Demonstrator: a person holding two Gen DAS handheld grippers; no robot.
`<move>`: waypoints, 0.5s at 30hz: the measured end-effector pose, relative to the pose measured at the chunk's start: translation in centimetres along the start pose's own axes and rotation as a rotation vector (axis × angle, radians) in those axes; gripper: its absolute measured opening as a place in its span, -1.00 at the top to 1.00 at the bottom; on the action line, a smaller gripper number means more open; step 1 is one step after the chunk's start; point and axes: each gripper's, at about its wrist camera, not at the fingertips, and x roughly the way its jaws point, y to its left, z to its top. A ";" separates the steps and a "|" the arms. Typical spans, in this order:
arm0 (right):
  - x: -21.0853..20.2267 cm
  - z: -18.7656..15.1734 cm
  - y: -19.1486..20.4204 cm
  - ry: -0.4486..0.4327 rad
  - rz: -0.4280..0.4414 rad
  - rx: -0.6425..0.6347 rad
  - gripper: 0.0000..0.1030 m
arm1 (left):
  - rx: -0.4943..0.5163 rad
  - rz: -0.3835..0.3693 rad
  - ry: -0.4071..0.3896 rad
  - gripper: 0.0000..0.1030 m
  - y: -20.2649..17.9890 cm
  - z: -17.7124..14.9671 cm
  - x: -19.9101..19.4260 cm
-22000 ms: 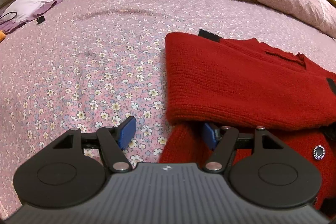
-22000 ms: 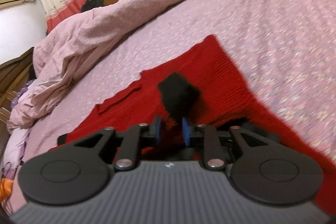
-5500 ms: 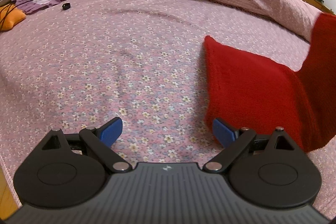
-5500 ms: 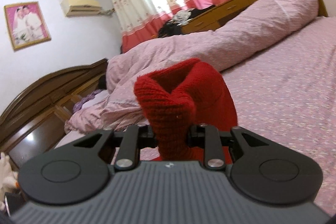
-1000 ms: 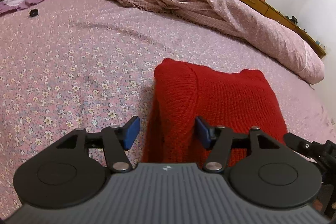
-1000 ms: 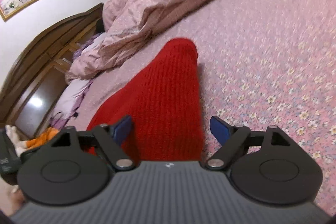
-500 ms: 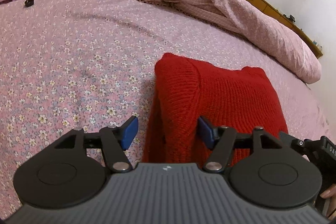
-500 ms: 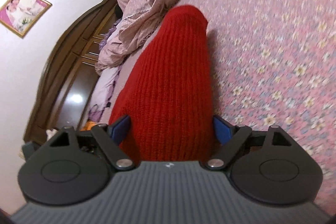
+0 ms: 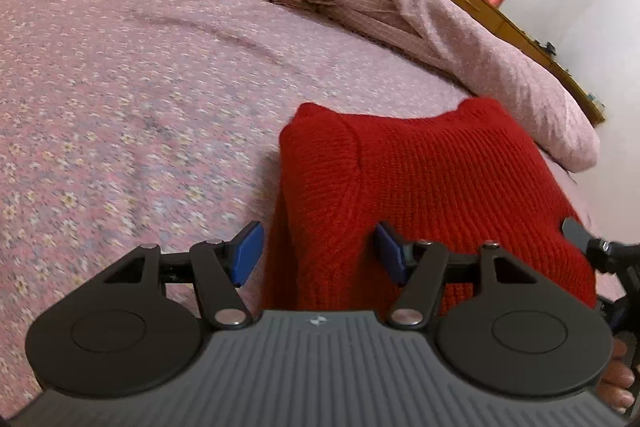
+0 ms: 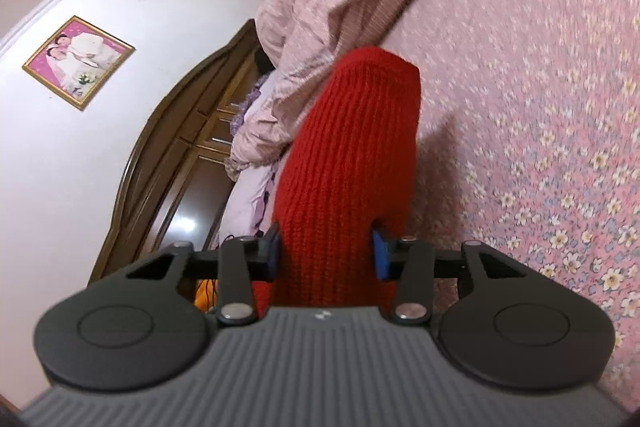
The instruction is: Fold small clothes
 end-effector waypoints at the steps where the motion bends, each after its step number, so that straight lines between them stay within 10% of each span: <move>1: -0.5 0.1 0.3 -0.011 -0.002 -0.008 0.14 | 0.004 -0.013 0.005 -0.30 -0.4 -0.2 0.0; 15: -10.7 -0.4 -0.8 -0.129 -0.132 -0.029 0.16 | 0.128 -0.188 0.117 -0.29 -8.1 -4.3 0.6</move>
